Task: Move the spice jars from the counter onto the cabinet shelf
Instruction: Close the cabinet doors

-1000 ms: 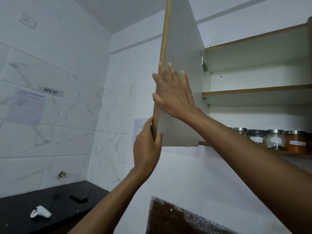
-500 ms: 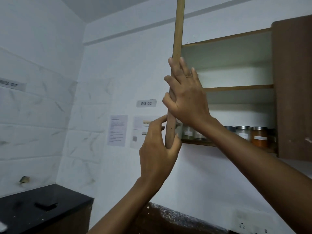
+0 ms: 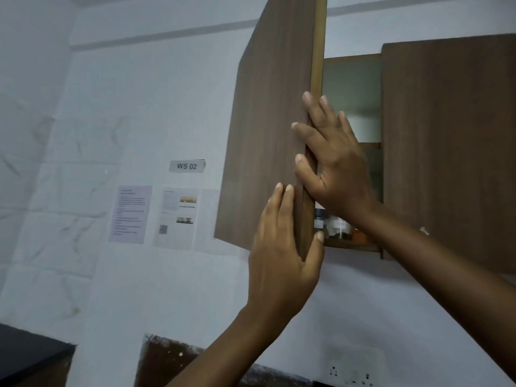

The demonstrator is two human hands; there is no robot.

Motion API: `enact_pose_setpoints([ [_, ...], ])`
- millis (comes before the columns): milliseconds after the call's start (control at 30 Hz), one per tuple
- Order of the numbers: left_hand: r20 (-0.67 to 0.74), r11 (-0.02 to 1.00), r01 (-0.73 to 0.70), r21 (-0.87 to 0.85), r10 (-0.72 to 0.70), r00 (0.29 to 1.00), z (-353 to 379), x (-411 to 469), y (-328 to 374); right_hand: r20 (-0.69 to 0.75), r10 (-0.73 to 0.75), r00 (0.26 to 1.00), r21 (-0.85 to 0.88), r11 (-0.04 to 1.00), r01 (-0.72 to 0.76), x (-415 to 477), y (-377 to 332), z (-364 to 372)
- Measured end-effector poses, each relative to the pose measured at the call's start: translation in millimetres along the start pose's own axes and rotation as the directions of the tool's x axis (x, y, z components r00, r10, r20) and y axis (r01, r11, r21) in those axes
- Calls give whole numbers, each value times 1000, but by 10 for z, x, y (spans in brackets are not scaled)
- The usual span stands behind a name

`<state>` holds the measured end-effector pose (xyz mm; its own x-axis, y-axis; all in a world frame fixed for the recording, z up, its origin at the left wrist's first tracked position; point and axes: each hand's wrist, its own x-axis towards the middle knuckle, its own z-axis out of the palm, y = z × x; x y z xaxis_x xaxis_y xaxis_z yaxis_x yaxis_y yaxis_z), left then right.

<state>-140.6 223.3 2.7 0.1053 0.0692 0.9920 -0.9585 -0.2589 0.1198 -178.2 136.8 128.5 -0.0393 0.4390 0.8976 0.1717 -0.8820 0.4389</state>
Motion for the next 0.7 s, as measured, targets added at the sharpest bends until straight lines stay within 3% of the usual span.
enact_pose_setpoints([
  [300,80,993,24,116,-34,996,1098,-96,164,86,79,993,-55,996,-75,-548,986,-57],
  [700,71,929,24,370,-54,996,2092,-154,76,152,144,978,-216,970,-110,-962,1743,62],
])
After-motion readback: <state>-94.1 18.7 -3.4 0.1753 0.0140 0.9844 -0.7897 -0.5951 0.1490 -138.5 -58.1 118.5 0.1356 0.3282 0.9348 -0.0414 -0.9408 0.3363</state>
